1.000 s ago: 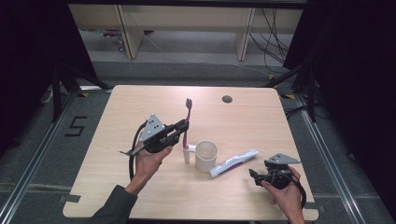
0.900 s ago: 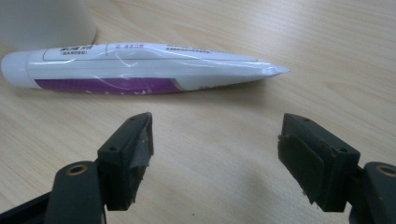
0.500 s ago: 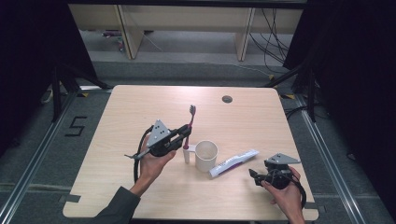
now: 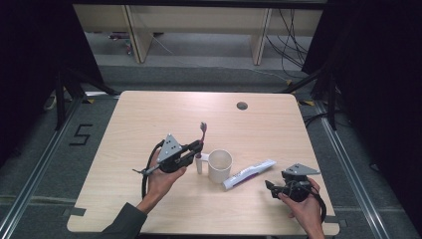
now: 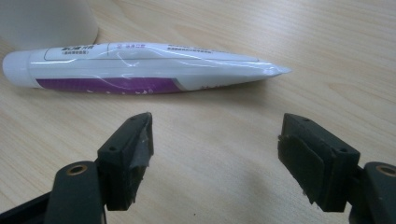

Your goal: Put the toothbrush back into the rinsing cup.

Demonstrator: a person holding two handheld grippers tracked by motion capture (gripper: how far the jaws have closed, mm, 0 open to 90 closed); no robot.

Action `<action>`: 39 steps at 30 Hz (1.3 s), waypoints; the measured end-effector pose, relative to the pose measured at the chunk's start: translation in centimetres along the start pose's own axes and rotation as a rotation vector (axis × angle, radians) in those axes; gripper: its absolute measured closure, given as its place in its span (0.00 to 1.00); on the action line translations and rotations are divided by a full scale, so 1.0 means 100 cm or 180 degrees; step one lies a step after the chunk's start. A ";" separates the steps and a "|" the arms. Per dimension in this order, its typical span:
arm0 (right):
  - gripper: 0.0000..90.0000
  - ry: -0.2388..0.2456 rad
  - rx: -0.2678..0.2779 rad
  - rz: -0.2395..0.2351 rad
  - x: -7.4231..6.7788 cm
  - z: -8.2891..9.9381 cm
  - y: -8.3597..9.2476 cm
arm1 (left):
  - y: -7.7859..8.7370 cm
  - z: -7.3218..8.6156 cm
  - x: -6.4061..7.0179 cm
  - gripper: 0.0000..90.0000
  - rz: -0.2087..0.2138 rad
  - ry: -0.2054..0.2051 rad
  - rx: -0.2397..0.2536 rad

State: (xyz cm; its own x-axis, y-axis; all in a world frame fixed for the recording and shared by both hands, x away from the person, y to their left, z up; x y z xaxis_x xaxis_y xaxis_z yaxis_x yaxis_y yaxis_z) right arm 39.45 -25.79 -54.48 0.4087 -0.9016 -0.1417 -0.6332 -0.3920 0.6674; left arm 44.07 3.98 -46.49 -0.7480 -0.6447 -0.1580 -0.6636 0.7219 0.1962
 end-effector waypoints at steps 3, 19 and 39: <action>0.30 -0.0001 -0.0049 -0.0037 0.000 0.001 0.001 | 0.002 0.005 0.002 0.90 0.0026 0.0027 -0.0038; 0.30 -0.0010 -0.0067 0.0044 0.001 0.001 0.003 | 0.005 0.022 0.009 0.89 0.0127 0.0009 -0.0226; 0.30 -0.0049 -0.0059 0.0024 -0.001 0.000 0.003 | 0.011 0.026 0.004 0.52 -0.0007 0.0015 -0.0322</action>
State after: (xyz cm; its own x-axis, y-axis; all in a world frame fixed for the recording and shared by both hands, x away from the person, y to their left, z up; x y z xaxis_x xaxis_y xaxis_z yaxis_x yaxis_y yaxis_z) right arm 39.21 -25.86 -54.31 0.3937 -0.9072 -0.1480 -0.6239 -0.3820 0.6818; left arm 42.99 5.16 -48.81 -0.7464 -0.6475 -0.1541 -0.6604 0.6916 0.2927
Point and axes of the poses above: each handheld gripper's, and its own axes: y roughly backward along the jaws, z roughly out of its underside, x roughly to its right, the point moved 8 cm from there along -y, roughly forward along the jaws, and after that the axes turned 11 degrees about -y, right-handed, at the moved point
